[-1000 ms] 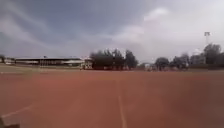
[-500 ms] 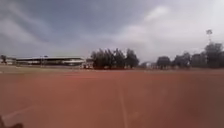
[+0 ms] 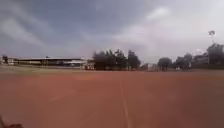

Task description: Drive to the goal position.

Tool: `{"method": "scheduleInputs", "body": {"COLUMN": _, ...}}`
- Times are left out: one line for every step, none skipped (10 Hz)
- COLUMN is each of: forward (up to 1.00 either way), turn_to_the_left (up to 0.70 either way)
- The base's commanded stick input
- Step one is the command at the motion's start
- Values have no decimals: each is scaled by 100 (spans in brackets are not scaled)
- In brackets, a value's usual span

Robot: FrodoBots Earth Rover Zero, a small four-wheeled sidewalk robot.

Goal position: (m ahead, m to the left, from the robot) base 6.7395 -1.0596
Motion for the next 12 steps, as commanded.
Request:
{"method": "scheduleInputs", "body": {"forward": 70, "turn_to_the_left": 0}}
{"method": "scheduleInputs", "body": {"forward": 70, "turn_to_the_left": 0}}
{"method": "scheduleInputs", "body": {"forward": 70, "turn_to_the_left": 0}}
{"method": "scheduleInputs", "body": {"forward": 70, "turn_to_the_left": 0}}
{"method": "scheduleInputs", "body": {"forward": 70, "turn_to_the_left": 0}}
{"method": "scheduleInputs", "body": {"forward": 70, "turn_to_the_left": 0}}
{"method": "scheduleInputs", "body": {"forward": 70, "turn_to_the_left": 0}}
{"method": "scheduleInputs", "body": {"forward": 70, "turn_to_the_left": 0}}
{"method": "scheduleInputs", "body": {"forward": 70, "turn_to_the_left": 0}}
{"method": "scheduleInputs", "body": {"forward": 70, "turn_to_the_left": 0}}
{"method": "scheduleInputs", "body": {"forward": 70, "turn_to_the_left": 0}}
{"method": "scheduleInputs", "body": {"forward": 70, "turn_to_the_left": 0}}
